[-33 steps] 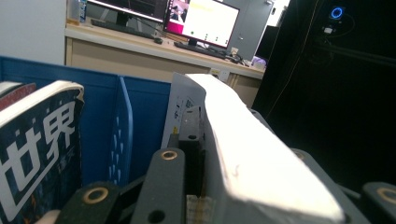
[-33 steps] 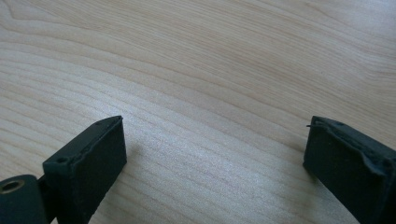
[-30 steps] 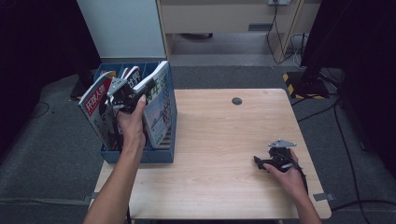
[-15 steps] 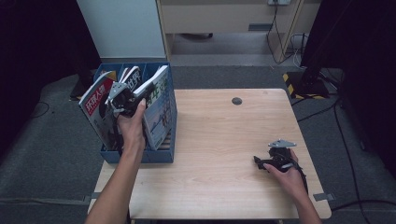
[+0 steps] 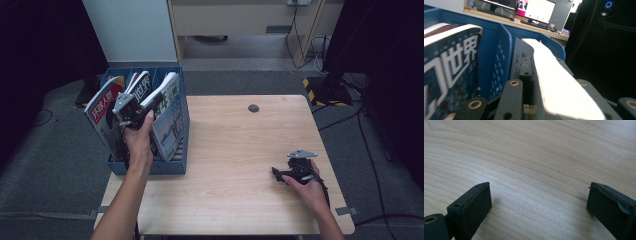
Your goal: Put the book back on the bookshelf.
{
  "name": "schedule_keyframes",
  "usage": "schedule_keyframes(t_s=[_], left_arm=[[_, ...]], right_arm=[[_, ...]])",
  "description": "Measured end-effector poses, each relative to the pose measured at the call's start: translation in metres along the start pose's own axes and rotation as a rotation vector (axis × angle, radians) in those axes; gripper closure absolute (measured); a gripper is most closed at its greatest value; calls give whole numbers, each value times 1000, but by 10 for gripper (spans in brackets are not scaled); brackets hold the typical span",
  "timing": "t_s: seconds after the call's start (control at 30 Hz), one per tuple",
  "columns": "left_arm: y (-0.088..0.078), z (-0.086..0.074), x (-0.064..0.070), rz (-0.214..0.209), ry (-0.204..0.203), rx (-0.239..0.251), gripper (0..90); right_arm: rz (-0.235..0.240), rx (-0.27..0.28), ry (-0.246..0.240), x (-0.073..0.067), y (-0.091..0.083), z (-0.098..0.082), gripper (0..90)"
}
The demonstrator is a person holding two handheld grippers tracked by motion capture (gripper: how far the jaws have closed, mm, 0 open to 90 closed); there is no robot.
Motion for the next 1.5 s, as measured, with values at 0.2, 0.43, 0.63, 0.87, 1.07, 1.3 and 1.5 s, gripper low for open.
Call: schedule_keyframes(t_s=[0.2,0.43,0.63,0.87,1.07,1.3,1.5], left_arm=[[-7,-7,-1,28,31,-26,715],[-14,-8,-4,29,17,-17,711],[-15,-9,-3,28,32,-20,708],[-13,-11,2,29,44,-29,679],[-13,-14,1,36,34,-30,634],[-14,-21,-4,51,29,-37,619],[-16,-27,-6,50,37,-44,637]], right_arm=[[1,-1,-4,0,0,0,59],[1,-1,0,0,0,0,59],[1,-1,-1,0,0,0,59],[0,0,0,0,0,0,59],[1,0,0,0,0,0,59],[1,0,0,0,0,0,59],[0,0,0,0,0,0,58]])
Point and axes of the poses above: each handheld gripper's, and its own axes: y roughly forward along the jaws, z roughly out of its top, x roughly to its right, the point moved 10 cm from there along y, roughly forward along the jaws, and after that the axes turned 9 degrees about -z, right-handed, at the moved point
